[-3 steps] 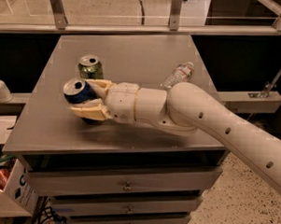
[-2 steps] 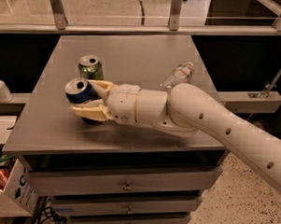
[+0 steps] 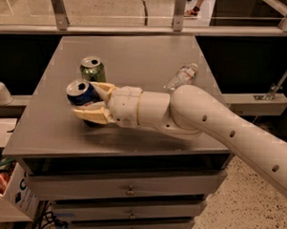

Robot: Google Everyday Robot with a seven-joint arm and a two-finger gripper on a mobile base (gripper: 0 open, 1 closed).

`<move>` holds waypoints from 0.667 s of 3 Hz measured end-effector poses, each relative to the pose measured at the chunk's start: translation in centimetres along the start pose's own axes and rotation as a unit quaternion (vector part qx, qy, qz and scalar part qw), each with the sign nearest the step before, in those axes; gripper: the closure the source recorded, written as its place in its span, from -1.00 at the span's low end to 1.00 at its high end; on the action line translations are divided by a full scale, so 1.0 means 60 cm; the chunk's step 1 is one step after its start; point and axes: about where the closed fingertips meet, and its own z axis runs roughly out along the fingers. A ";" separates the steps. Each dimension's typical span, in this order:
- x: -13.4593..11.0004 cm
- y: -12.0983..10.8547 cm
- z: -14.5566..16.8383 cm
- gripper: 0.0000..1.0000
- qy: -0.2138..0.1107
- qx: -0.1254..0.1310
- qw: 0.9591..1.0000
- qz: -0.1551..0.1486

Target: Place pepsi can upright

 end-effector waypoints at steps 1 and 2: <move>0.006 0.002 -0.006 -0.28 0.005 0.005 1.000 0.008; 0.005 0.002 -0.006 -0.78 0.006 0.005 1.000 0.009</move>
Offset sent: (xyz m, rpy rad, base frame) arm -0.0125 -0.0388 -0.0338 -0.0200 0.1382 -0.1243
